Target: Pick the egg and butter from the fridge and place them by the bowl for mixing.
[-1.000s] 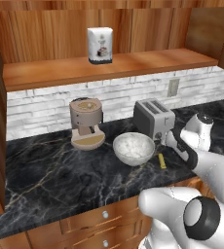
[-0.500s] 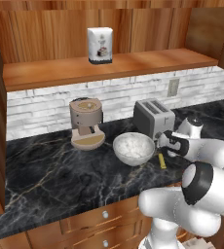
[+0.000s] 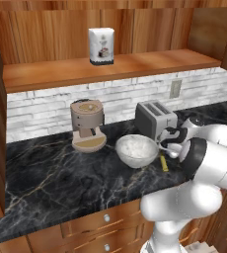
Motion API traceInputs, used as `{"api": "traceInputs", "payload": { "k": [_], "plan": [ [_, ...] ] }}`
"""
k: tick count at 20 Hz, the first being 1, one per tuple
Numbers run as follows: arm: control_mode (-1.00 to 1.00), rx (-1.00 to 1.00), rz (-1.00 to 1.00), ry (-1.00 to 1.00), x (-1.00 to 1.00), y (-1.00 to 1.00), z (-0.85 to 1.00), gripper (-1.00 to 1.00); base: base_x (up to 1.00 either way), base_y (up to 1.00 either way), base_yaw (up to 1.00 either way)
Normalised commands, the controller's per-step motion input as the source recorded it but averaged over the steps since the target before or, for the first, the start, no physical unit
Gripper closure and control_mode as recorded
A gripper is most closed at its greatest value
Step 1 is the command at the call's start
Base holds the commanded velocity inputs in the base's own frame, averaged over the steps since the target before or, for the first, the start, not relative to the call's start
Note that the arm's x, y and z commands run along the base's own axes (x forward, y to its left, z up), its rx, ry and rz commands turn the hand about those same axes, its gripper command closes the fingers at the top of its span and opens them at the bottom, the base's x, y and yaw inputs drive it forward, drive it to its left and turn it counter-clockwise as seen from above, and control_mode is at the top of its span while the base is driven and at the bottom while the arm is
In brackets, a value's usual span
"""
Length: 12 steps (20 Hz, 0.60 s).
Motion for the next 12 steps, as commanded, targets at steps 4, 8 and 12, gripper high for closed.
{"api": "traceInputs", "payload": {
  "k": [4, 8, 12],
  "plan": [
    [-1.00, 0.05, 0.00, 0.01, 0.06, -0.02, -0.30, 1.00, 0.00, 0.00, 0.00],
    [-1.00, 0.03, 0.00, 0.00, 0.00, 0.07, -0.30, 1.00, 0.00, 0.00, 0.00],
    [-1.00, 0.01, 0.00, 0.00, 0.02, 0.20, -0.22, -1.00, 0.00, 0.00, 0.00]
  ]
}}
